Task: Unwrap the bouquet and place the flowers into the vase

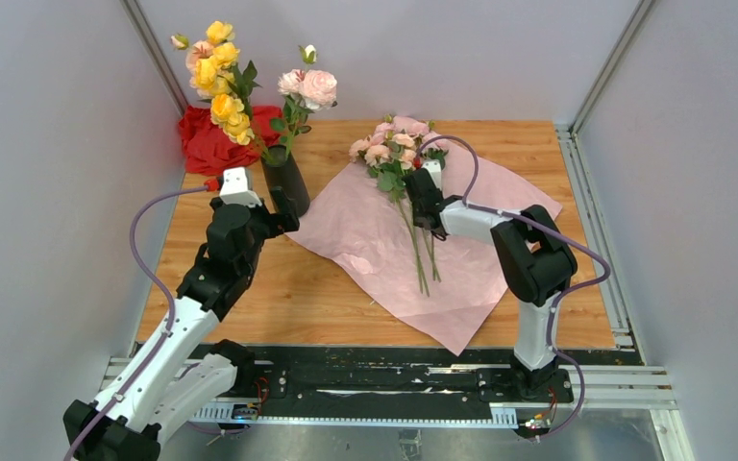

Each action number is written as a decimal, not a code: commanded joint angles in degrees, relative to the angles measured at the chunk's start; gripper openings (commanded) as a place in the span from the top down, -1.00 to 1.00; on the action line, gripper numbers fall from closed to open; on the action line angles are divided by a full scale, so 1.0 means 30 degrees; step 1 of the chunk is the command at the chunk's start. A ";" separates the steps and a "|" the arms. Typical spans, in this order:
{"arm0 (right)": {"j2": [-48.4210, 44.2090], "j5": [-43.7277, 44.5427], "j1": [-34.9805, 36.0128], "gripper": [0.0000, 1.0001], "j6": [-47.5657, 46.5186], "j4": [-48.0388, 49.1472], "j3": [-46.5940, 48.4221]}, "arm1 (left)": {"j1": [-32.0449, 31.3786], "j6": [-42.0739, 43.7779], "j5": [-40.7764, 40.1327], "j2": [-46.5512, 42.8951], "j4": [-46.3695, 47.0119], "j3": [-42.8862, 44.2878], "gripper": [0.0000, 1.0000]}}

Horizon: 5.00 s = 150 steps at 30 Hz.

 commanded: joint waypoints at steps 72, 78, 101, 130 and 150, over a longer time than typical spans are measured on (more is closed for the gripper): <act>-1.5958 0.1435 0.9650 1.00 -0.3338 0.0656 -0.5319 | -0.3687 -0.5585 1.3363 0.5551 0.9453 0.1394 -0.82; -1.5890 0.1298 1.0567 1.00 -0.3303 0.0769 -0.4975 | -0.4183 -0.5293 1.2695 0.5626 0.9453 0.1387 -0.76; -1.7447 0.3359 1.1952 0.30 -0.4049 0.0777 -0.5404 | -0.4536 -0.2974 0.9625 0.4647 0.6579 0.3252 1.00; -2.0356 0.3736 1.0109 0.21 -0.4052 0.1431 -0.9476 | -0.0711 0.8006 -0.5066 0.7939 0.6027 1.3216 1.00; -1.9853 0.3101 0.9519 0.23 -0.3545 0.1441 -0.9769 | 0.0729 0.7227 -0.4971 1.0600 0.6323 1.2918 1.00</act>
